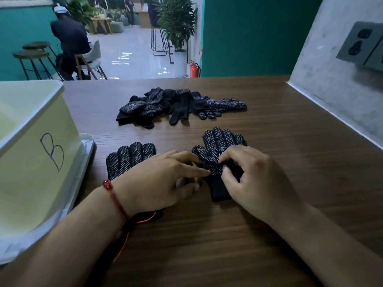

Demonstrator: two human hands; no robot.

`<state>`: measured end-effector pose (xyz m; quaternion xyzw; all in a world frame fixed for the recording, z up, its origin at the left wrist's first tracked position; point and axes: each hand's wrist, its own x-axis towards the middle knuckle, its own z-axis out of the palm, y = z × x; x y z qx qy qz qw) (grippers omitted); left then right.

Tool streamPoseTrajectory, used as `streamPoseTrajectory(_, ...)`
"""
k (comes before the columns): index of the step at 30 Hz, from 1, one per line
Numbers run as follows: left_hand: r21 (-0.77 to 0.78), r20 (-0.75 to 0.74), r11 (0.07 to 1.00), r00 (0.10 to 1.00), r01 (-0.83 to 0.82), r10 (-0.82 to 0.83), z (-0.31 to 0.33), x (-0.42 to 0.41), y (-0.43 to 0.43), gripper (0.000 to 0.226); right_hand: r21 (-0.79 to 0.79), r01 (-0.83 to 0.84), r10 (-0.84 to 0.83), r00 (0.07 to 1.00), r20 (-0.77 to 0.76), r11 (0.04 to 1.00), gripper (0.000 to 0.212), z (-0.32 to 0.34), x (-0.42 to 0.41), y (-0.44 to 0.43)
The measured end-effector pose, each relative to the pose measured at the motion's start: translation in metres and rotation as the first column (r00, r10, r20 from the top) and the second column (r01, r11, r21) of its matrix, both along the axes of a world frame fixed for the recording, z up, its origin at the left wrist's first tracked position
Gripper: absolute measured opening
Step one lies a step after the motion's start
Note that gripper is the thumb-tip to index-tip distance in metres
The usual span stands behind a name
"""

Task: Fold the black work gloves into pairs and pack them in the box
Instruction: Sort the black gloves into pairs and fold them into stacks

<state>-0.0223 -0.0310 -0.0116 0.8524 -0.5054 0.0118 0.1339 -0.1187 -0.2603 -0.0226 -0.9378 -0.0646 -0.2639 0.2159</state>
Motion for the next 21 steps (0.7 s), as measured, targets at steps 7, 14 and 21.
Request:
streamPoseTrajectory(7,-0.017,-0.006,1.000,1.000,-0.003,0.003,-0.002,0.001,-0.001,0.042,0.017,-0.083,0.084,0.995,-0.060,0.996,0.012,-0.002,-0.002,0.000)
streamPoseTrajectory(14,-0.025,-0.010,1.000,1.000,0.011,-0.011,-0.005,0.004,0.000,0.044,-0.053,-0.037,0.026,0.983,-0.184,0.998,0.015,0.008,-0.007,0.004)
streamPoseTrajectory(21,-0.001,-0.026,1.000,1.000,-0.006,0.006,-0.003,0.001,0.000,0.043,0.127,-0.012,0.045,0.965,-0.259,0.992,0.033,0.022,-0.008,0.003)
